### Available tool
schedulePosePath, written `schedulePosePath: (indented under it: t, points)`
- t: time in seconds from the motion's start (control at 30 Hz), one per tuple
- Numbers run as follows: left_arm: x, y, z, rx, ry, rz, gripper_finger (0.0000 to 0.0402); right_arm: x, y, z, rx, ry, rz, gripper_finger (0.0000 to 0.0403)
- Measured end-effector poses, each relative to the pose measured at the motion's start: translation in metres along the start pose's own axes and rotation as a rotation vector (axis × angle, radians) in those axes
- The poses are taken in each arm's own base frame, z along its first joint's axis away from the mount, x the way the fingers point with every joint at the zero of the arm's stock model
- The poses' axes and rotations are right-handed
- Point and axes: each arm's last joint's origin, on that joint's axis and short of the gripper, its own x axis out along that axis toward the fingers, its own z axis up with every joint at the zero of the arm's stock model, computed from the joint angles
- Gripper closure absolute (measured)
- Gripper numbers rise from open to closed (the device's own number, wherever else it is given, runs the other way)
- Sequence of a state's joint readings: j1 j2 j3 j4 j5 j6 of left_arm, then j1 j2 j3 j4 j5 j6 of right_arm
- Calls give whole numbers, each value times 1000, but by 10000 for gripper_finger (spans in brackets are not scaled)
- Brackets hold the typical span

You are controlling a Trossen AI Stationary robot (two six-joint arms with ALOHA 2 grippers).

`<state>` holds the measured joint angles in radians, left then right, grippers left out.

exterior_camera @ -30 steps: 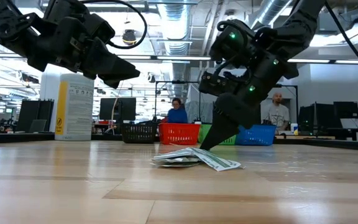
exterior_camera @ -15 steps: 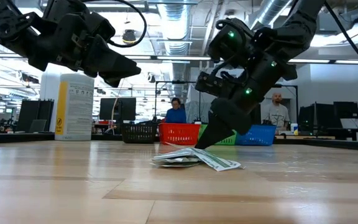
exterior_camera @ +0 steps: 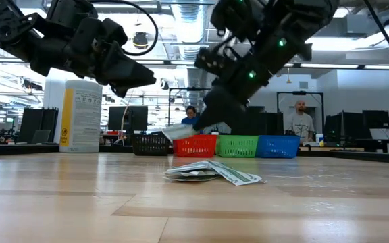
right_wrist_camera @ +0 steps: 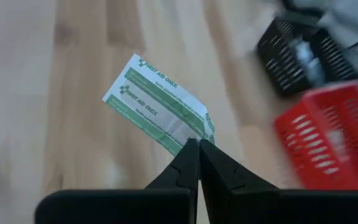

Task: Pick & Place First Aid Supplies
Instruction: Put the green bandage pack into the red bin

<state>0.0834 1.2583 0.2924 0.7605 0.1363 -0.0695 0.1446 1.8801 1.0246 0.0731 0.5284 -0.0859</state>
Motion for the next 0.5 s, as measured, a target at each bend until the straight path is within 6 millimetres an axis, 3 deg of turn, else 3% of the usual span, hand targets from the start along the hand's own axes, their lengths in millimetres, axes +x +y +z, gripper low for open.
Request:
schedulePosePath:
  t: [0.27,0.5]
  points:
    - [0,2,0,-44,-4,61,283,-11,4,22,-90,-35,-131,402]
    - [1,2,-1,-76,2,66,230,-14,5,28,-122,-46,-162,402]
